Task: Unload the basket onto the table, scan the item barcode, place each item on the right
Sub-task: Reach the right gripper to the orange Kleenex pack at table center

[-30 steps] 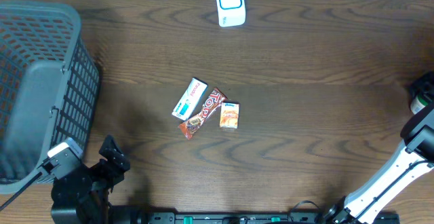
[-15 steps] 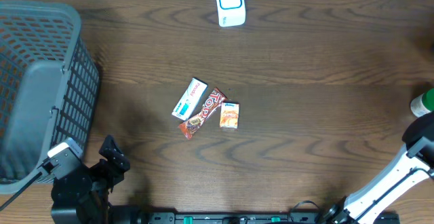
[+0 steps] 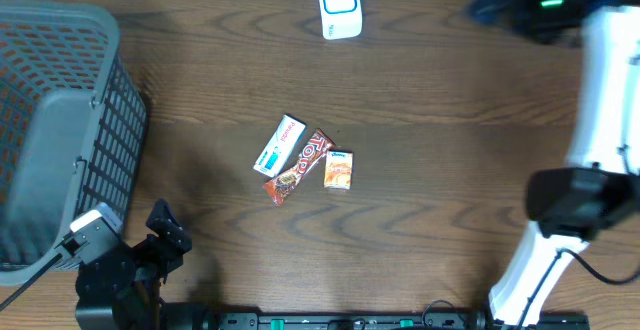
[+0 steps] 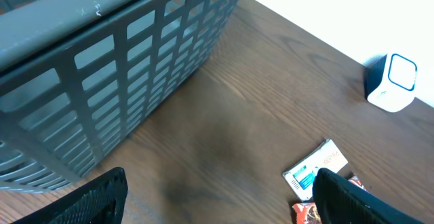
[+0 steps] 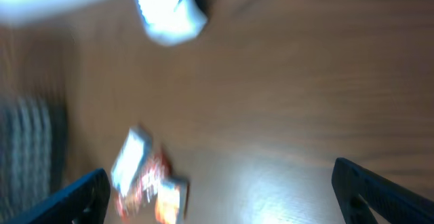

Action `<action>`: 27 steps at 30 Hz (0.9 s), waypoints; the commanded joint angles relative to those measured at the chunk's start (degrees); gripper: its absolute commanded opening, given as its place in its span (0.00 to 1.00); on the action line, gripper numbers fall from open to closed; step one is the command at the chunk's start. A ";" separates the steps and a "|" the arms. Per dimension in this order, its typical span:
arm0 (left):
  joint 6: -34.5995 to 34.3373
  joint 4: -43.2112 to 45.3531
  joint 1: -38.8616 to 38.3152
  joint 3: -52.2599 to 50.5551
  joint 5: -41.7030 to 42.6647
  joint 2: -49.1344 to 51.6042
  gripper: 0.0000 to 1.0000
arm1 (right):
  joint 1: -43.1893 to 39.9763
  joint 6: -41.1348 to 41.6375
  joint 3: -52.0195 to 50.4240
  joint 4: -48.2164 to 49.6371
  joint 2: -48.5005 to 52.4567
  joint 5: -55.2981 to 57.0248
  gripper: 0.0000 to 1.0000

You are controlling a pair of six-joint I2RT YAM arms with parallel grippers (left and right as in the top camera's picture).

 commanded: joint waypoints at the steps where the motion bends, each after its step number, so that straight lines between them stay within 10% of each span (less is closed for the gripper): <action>1: -0.70 -0.15 0.28 0.28 -0.33 -0.26 0.88 | 9.46 -16.24 -2.78 -3.04 -0.02 6.75 0.97; 8: -0.70 -0.13 0.28 0.28 -0.31 -0.26 0.88 | 26.34 -24.68 -15.19 -0.87 -0.02 18.18 0.98; 27: -0.70 -0.15 0.28 0.28 -0.33 -0.26 0.88 | 39.63 -29.40 -50.10 25.83 -0.02 22.27 0.99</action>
